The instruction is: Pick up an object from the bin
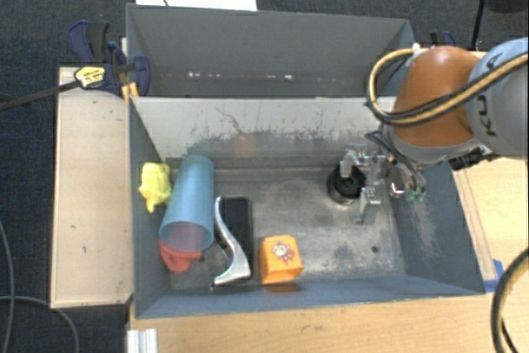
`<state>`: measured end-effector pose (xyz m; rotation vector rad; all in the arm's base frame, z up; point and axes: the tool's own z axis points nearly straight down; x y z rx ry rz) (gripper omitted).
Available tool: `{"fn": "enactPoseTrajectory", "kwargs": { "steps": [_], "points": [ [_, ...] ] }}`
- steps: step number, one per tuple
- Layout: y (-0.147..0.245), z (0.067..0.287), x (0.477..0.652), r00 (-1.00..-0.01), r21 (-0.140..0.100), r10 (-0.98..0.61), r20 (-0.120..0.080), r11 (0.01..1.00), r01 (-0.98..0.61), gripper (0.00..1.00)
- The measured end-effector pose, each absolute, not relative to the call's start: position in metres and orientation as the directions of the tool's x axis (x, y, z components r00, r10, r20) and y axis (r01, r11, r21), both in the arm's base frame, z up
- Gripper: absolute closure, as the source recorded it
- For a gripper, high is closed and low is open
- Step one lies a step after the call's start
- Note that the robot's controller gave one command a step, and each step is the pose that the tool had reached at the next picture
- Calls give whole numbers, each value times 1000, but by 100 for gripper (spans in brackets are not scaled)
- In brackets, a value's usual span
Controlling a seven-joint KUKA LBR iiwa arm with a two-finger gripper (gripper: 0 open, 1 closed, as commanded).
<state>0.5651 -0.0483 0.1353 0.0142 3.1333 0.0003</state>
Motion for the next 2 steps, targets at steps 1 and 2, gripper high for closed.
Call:
{"fn": "enactPoseTrajectory", "kwargs": {
  "steps": [1,2],
  "points": [
    [-68,111,564,-1000,1,11,1,1000,11,0],
    [-83,102,572,-996,-1,-88,-5,996,-88,0]
  ]
}}
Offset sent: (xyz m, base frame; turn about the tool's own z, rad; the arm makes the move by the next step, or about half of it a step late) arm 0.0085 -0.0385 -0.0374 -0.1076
